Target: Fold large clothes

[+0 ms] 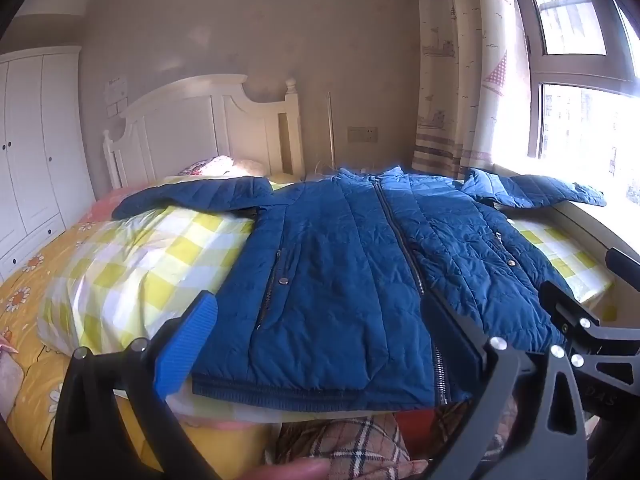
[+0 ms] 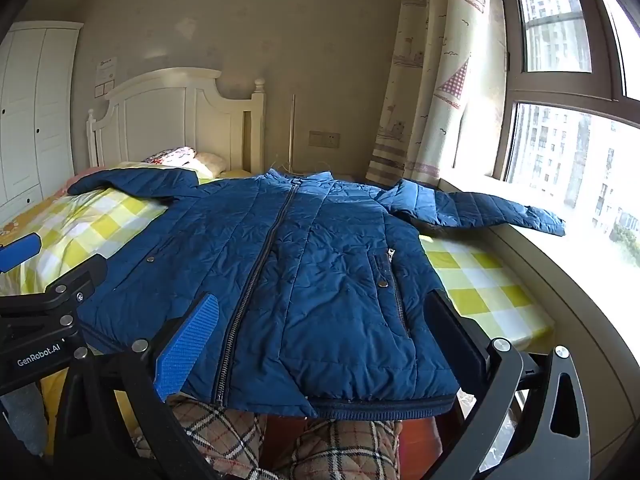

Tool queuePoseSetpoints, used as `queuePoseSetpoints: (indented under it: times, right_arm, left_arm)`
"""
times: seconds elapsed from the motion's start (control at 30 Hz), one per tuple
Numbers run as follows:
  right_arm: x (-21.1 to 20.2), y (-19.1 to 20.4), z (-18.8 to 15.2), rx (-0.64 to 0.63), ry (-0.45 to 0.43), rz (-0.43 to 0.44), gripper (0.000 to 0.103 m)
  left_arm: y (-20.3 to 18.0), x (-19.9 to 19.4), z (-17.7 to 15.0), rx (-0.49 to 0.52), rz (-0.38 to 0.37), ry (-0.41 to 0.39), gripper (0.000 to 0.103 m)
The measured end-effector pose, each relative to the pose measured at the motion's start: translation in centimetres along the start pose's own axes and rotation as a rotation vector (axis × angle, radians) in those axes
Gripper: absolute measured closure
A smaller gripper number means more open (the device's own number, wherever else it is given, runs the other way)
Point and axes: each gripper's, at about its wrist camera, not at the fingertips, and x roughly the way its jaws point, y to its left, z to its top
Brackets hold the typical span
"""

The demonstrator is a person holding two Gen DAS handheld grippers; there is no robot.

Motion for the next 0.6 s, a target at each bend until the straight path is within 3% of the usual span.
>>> queuePoseSetpoints:
  times: [0.6]
  right_arm:
    - [0.00, 0.15, -0.19, -0.008, 0.001, 0.007, 0.005]
  left_arm:
    - [0.39, 0.14, -0.21, -0.010, 0.000, 0.009, 0.002]
